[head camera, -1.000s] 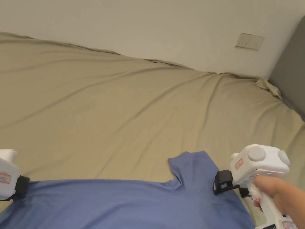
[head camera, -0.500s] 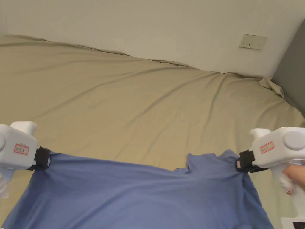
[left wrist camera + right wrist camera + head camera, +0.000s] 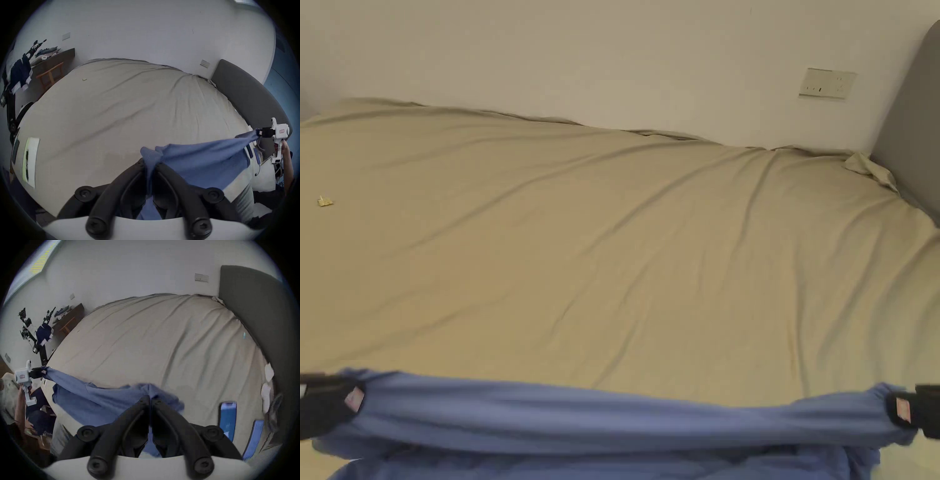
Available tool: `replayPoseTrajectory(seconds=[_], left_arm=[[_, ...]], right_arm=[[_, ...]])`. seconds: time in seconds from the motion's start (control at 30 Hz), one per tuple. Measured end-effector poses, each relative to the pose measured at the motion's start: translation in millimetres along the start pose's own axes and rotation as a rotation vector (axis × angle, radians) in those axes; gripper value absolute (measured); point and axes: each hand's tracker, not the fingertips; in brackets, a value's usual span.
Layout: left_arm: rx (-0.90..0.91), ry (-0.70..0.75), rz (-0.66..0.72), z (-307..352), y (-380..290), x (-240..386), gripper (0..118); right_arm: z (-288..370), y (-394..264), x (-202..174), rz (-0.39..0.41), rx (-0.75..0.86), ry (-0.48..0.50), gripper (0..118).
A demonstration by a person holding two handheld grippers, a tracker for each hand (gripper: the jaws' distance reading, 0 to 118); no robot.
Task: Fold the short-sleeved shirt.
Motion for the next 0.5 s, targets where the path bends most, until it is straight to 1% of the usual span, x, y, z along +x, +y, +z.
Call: replayPoseTrajectory(seconds=[0.1,0.13,0.2,0.23,0.27,0.3,0.37,0.4,0.43,0.47,0.5], left_arm=[[-0.037,0.024,0.034,3.8,-49.5,0.5,5],[-0.047,0.029,0.046,3.8,-64.7,2.4,5],[-0.084,0.018,0.086,0.6,-93.3,0.0,5],[-0.114,0.022,0.121,-2.5,-106.0,-1.8,5],[-0.124,0.032,0.146,-4.4,-118.0,-2.9,5],[-0.145,0.017,0.171,-5.8,-126.6,-4.8,5],[-0.125,0.037,0.188,-9.1,-142.7,-6.2,5],[-0.130,0.037,0.190,-11.5,-144.7,-6.2,5],[-0.135,0.040,0.190,-14.4,-146.5,-7.3,5],[-0.121,0.038,0.196,-15.7,-146.5,-7.9,5],[-0.110,0.035,0.202,-15.2,-144.9,-7.9,5]], right_arm=[[-5.8,-49.7,5.8,-0.058,-0.037,-0.014,5],[-9.2,-65.8,8.9,-0.089,-0.046,-0.016,5],[-16.8,-90.3,15.1,-0.134,-0.073,-0.020,5],[-20.8,-102.6,17.7,-0.145,-0.094,-0.028,5],[-23.9,-112.8,17.4,-0.148,-0.108,-0.063,5],[-25.8,-120.7,18.1,-0.153,-0.117,-0.068,5],[-26.3,-132.7,20.8,-0.176,-0.122,-0.086,5],[-26.6,-136.3,22.4,-0.191,-0.111,-0.115,5],[-27.9,-139.3,24.6,-0.184,-0.120,-0.144,5],[-29.9,-142.5,34.4,-0.175,-0.134,-0.207,5],[-29.8,-144.3,36.4,-0.176,-0.138,-0.238,5]])
